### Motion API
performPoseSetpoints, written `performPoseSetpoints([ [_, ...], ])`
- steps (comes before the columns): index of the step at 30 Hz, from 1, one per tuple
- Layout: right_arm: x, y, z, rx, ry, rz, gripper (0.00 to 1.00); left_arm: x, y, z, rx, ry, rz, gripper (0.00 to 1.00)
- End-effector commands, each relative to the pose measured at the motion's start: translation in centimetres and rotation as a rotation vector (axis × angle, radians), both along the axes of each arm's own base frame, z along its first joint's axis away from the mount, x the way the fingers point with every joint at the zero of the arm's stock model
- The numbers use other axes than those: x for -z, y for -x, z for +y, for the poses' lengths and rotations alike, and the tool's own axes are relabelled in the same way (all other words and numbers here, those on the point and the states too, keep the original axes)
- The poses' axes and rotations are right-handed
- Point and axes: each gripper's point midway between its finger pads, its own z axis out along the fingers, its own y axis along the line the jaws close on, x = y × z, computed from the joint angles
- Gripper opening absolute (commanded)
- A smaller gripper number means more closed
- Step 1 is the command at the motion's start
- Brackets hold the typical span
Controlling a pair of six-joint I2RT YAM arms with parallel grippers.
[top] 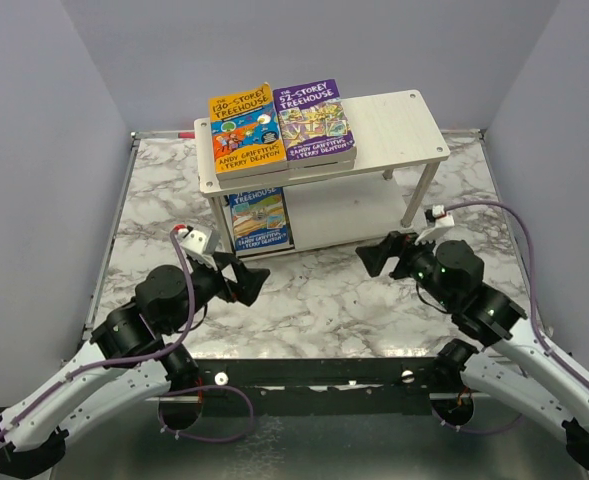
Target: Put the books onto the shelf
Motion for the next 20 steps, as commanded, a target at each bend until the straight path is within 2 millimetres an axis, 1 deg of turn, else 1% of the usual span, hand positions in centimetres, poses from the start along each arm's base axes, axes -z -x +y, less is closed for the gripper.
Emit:
performPoseSetpoints([
  [1,-0.3,1.6,-2.4,0.02,0.063,-0.017,1.0,-3.5,-0.7,-0.3,-0.011,0.045,-0.079,0.99],
  [6,-2.0,2.8,-4.1,0.042,0.044,-0.063,1.0,-4.4,-1.1,-0.9,-0.008,0.071,-0.085,0.99],
  [10,-2.4,3.1,-4.8,0.058,0.046,-0.069,1.0,-4.7,-1.2,-1.4,-0.007,0.099,-0.074,0.99],
  [14,-2.4,3.2,-4.7,0.05,0.044,-0.055,1.0,-4.9,-1.3,-1.7,-0.008,0.122,-0.068,0.99],
  [17,-2.2,3.2,-4.3,0.041,0.041,-0.045,1.0,-4.9,-1.1,-2.2,0.024,0.115,-0.068,0.99],
  [20,-1.9,3.0,-3.9,0.033,0.041,-0.033,1.0,-4.8,-1.4,-1.7,-0.018,0.144,-0.067,0.99],
])
